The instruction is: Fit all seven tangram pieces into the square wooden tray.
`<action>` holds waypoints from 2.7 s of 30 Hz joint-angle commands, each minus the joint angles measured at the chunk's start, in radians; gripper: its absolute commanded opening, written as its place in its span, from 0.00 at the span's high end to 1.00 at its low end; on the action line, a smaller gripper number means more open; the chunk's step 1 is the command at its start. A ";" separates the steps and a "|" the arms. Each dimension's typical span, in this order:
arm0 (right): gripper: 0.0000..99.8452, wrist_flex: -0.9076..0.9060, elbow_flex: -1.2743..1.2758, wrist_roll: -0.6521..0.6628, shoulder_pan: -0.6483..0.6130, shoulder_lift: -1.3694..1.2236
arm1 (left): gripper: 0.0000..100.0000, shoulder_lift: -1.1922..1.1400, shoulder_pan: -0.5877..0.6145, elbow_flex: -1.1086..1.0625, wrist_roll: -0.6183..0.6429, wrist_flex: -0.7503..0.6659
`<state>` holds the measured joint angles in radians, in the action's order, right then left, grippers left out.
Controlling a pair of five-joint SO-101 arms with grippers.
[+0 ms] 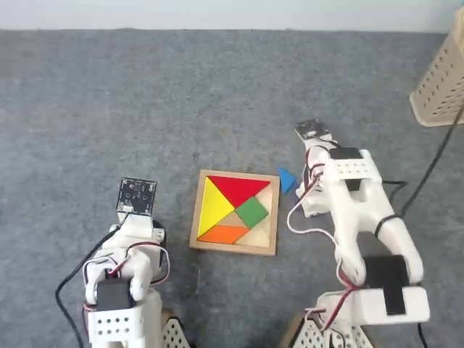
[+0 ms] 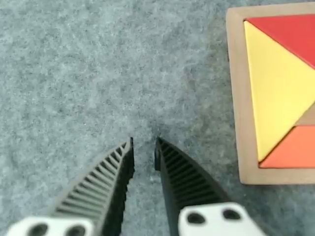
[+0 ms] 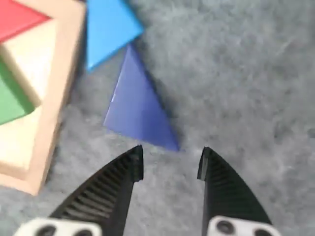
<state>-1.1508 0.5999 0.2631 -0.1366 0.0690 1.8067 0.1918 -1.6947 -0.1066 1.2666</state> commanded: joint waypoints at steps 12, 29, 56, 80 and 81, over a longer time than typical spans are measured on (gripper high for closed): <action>0.80 0.073 -0.051 0.092 -0.168 0.088 | 0.93 0.021 -0.002 0.008 0.008 0.000; 0.81 0.147 -0.080 0.132 -0.133 -0.162 | 0.93 0.021 -0.002 0.008 0.008 0.000; 0.99 -0.007 -0.008 0.222 -0.440 0.249 | 0.93 0.021 -0.002 0.008 0.008 0.000; 0.99 0.096 -0.011 0.999 -0.527 0.088 | 0.93 0.021 -0.002 0.008 0.008 0.000; 0.99 0.111 -0.009 0.999 -0.539 0.071 | 0.93 0.021 -0.002 0.008 0.008 0.000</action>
<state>-1.0894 0.5999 1.2375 -0.6368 0.1504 1.8067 0.1918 -1.6947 -0.1066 1.2666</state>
